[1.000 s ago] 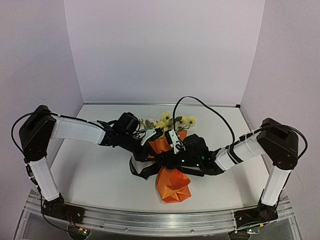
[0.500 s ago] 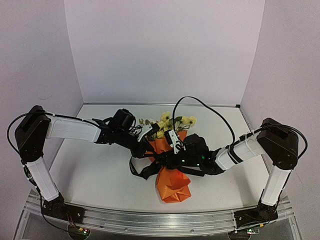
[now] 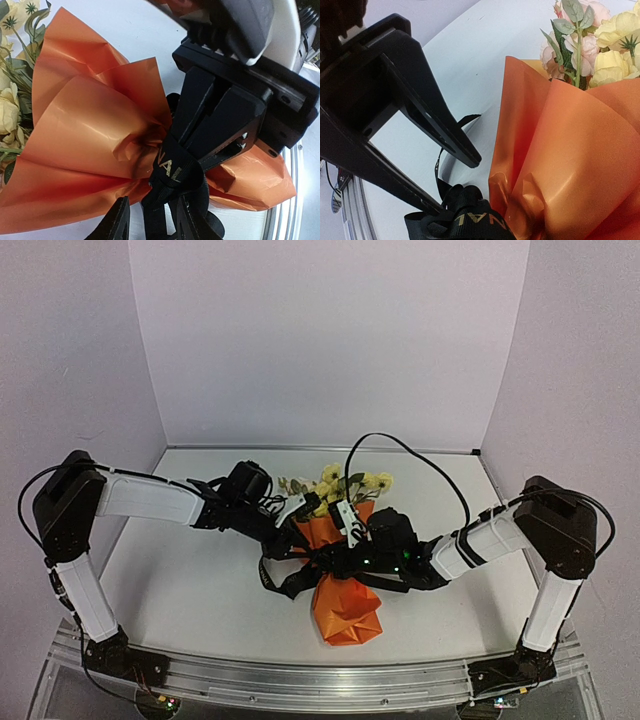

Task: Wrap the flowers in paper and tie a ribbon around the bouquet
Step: Cross the half-tied ribbon over the folded bouquet.

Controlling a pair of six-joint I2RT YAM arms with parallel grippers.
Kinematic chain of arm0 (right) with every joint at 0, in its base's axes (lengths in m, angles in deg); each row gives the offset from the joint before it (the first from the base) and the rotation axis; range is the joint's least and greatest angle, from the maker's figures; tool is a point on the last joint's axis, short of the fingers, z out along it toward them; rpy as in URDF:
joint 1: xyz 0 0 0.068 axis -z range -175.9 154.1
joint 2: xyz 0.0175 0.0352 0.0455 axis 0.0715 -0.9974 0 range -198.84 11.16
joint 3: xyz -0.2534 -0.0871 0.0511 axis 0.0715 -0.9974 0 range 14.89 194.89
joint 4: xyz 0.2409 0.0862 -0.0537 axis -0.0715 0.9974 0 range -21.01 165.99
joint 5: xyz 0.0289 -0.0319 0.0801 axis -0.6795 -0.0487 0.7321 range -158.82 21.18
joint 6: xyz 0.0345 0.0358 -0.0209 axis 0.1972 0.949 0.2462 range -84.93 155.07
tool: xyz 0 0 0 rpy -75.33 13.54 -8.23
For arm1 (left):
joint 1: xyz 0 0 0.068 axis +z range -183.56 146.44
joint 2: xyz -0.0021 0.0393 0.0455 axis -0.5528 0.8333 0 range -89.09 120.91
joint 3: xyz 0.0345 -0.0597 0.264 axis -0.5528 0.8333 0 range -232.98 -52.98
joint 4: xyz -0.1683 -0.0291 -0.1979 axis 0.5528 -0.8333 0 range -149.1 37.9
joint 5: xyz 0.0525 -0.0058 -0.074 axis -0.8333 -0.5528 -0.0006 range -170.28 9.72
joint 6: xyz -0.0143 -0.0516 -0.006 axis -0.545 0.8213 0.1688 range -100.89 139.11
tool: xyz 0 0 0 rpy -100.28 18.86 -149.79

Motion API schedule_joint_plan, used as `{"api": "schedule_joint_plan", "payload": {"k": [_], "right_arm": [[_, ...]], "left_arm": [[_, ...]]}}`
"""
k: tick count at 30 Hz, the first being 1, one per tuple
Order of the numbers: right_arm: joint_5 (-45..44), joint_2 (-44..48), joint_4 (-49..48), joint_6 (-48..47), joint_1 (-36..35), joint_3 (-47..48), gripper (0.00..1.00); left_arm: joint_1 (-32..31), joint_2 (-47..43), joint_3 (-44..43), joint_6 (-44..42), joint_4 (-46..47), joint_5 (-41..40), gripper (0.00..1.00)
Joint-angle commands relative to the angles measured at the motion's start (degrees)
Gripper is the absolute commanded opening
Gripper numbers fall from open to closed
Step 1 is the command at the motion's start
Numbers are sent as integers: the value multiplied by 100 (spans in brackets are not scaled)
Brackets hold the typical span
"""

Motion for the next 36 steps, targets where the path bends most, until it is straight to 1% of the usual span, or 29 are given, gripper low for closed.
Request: {"api": "schedule_joint_plan", "payload": {"k": [1,15,20,24,28,30,31,36], "right_arm": [[102,127,-140,-72,30,184,0],[186,45,-144,-38,24,262,0],[187,13,-141,-6,24,292,0],[202,6,-138,13,28,309,0],[179,3,-135,28,27,297,1],[117,15,-135,53,28,263,3],[75,31,-135,69,24,236,5],[-254,227,-137,258,25,15,20]], "left_arm": [[34,134,-219,-199,-11,158,34],[46,243,-283,-299,114,366,35],[43,236,-280,-311,239,424,35],[41,227,-271,-325,293,436,28],[42,264,-312,-328,268,484,8],[38,279,-329,-310,243,493,2],[39,278,-330,-289,233,495,0],[35,124,-312,-1,235,546,0]]}}
